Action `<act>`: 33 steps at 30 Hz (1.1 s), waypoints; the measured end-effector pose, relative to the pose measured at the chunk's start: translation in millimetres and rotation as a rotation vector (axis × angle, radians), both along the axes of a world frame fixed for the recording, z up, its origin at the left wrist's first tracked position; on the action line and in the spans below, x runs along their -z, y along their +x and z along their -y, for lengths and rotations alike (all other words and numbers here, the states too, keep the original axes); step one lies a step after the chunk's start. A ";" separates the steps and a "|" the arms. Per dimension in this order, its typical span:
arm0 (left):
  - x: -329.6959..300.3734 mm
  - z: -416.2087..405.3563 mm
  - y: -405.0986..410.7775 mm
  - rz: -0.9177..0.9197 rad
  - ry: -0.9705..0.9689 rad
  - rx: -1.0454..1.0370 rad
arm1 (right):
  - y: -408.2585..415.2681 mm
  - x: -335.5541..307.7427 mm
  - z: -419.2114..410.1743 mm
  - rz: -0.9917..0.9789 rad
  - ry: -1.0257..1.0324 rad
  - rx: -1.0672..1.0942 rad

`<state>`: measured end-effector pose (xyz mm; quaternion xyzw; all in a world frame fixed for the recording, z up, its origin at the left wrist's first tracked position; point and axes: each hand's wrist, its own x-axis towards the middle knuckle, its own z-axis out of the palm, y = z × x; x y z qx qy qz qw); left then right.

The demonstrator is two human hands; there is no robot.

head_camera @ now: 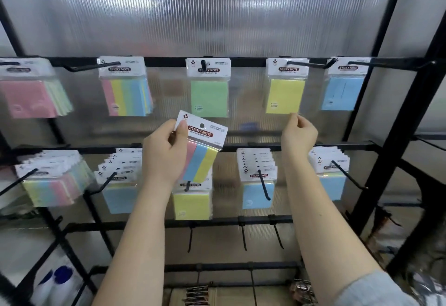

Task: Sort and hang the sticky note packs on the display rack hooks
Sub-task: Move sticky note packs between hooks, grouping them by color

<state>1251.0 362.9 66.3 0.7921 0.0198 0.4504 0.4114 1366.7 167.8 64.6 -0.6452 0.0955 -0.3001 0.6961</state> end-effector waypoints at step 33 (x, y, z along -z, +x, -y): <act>-34.1 -128.1 -98.3 0.056 0.011 -0.027 | -154.3 33.2 -120.1 -0.298 -0.679 -0.365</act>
